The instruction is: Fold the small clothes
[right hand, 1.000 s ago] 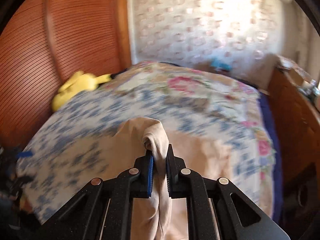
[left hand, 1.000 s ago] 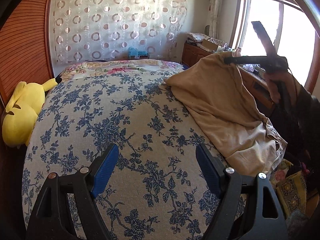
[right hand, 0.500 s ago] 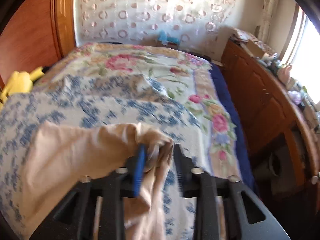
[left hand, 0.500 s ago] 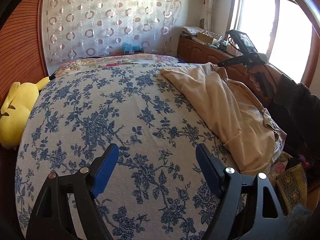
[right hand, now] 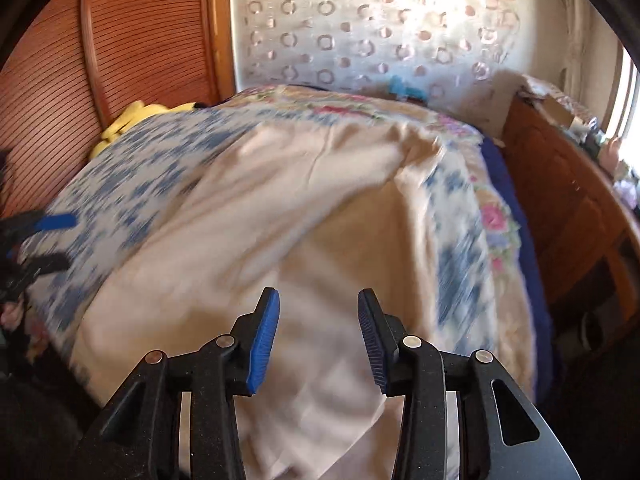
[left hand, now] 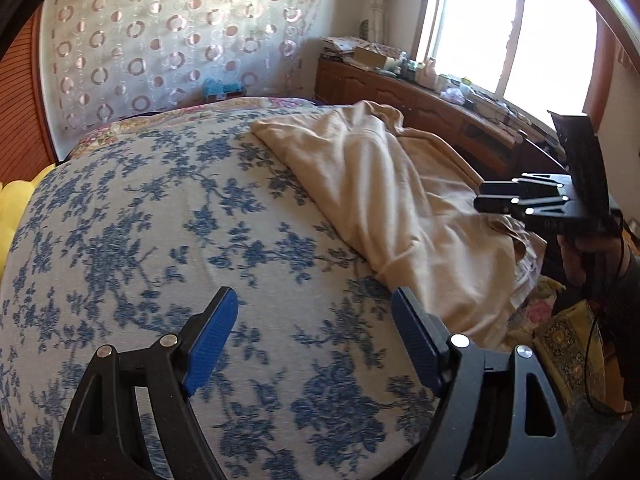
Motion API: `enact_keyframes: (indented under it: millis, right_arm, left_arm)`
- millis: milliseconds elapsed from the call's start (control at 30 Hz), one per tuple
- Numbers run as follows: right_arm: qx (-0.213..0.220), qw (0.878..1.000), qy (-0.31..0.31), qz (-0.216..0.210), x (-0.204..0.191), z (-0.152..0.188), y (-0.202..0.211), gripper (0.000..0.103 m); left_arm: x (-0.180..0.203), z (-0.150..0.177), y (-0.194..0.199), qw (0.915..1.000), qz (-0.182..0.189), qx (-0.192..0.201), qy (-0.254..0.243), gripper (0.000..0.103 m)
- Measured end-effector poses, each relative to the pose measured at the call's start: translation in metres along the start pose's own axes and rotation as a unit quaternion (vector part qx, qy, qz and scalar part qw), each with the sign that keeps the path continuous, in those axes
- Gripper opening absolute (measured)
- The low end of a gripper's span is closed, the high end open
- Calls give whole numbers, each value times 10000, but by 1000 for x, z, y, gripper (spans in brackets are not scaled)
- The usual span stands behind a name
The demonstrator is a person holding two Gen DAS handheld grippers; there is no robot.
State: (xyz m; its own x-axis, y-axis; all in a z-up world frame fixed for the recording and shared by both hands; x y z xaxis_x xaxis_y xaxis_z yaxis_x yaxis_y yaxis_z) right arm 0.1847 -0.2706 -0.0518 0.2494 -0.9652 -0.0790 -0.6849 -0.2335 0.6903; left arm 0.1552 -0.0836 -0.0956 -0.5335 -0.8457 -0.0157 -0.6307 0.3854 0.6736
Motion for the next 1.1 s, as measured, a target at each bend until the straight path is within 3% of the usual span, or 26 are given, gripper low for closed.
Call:
enact_keyframes:
  millis: [67,167,200,267,600,667,733,800,833,1000,1033,1067,1100]
  right_arm:
    - [4,9997,22,229,4,11,-3,42]
    - [10,9998,-7,193,8,23,3,42]
    - [21,9999,-45,125,9,25,6,25]
    - [9,9999,-139,72,20,32,15,4]
    - [212,9944,-889,529,64,66,60,1]
    - [292,9928,-1073,439,62,64,62,1]
    - [421,9904,-1248,413,62,61,65,8]
    - [507,9892,-1328,348,60,59,63,38]
    - [515,9892,-1343,277,59,62,61,44]
    - [331,9904,-1298,342,66,76,51,48]
    - [286,9907,-1284,346,66,78,49,48]
    - [249,9909,-1270,368,69,77,46,48]
    - [231,9910,-1253,403,69,78,46,48]
  left_arm:
    - [10,0,-3,9999,50,-43,-83,80]
    - [22,1,-6,9997,138,-102,-151,80]
    - [25,3,-7,9997,163,-123,-163,80]
    - [30,5,-8,9995,216,-150,-161,80]
    - [62,13,-4,9975,572,-199,-352,80]
    - [69,15,-4,9968,634,-206,-434,72]
    - [73,15,-4,9963,689,-211,-470,63]
    - [78,17,-4,9956,750,-240,-504,54]
    - [79,18,-4,9953,766,-256,-531,47]
    - [94,26,-5,9930,929,-386,-625,28]
    - [95,26,-5,9930,895,-384,-671,22]
    - [97,26,-4,9928,873,-405,-711,9]
    - [99,27,-4,9924,888,-428,-730,5]
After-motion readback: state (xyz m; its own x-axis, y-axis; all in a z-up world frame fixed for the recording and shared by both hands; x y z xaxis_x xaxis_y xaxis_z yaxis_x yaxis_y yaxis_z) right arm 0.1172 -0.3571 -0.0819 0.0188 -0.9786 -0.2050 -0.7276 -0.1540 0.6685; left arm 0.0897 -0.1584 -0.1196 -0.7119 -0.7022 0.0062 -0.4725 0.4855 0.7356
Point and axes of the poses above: each gripper's, at about its wrist camera, not at the fingertips, and y roughly against the way its jaws point, x to its right, z to its underside, the point moved 9 cm from there along -y, roughly the way its jaws point, and after that the axes turned 12 degrees about -y, right-handed, at the moved point
